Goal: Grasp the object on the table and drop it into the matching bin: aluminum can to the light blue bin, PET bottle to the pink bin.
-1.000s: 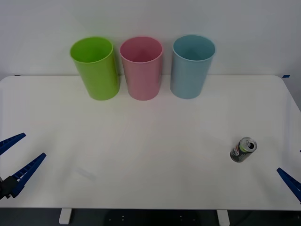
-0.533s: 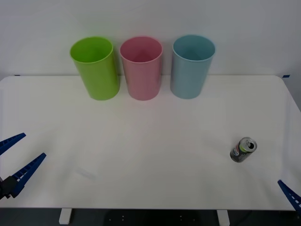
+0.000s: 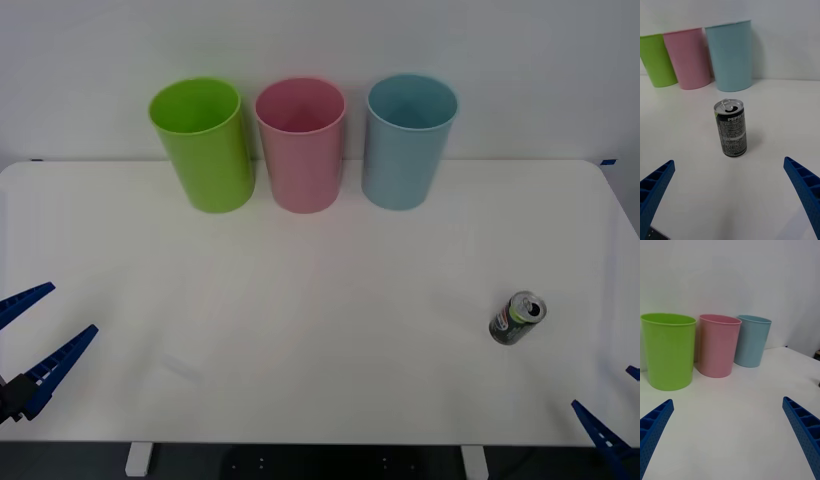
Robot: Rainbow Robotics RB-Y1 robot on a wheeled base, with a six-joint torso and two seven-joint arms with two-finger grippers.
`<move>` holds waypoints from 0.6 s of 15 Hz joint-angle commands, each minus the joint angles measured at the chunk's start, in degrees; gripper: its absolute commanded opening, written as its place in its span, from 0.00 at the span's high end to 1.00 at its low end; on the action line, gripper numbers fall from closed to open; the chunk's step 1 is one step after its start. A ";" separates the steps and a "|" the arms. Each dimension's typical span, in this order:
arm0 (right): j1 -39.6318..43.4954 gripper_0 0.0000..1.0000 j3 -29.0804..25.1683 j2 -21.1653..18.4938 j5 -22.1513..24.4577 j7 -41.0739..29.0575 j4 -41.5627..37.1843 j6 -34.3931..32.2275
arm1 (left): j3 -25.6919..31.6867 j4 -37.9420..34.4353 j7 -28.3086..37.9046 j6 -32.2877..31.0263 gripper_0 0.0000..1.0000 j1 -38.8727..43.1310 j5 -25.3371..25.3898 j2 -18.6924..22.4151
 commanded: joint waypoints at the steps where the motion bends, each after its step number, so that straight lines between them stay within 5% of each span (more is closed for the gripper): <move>1: -0.01 0.00 1.49 0.18 0.09 1.19 0.02 1.59 | 0.00 0.00 0.00 0.00 0.00 0.00 0.00 0.00; 9: -4.32 0.00 5.80 3.78 2.81 4.09 0.02 10.64 | 0.00 0.00 0.00 0.00 0.00 0.00 0.00 0.00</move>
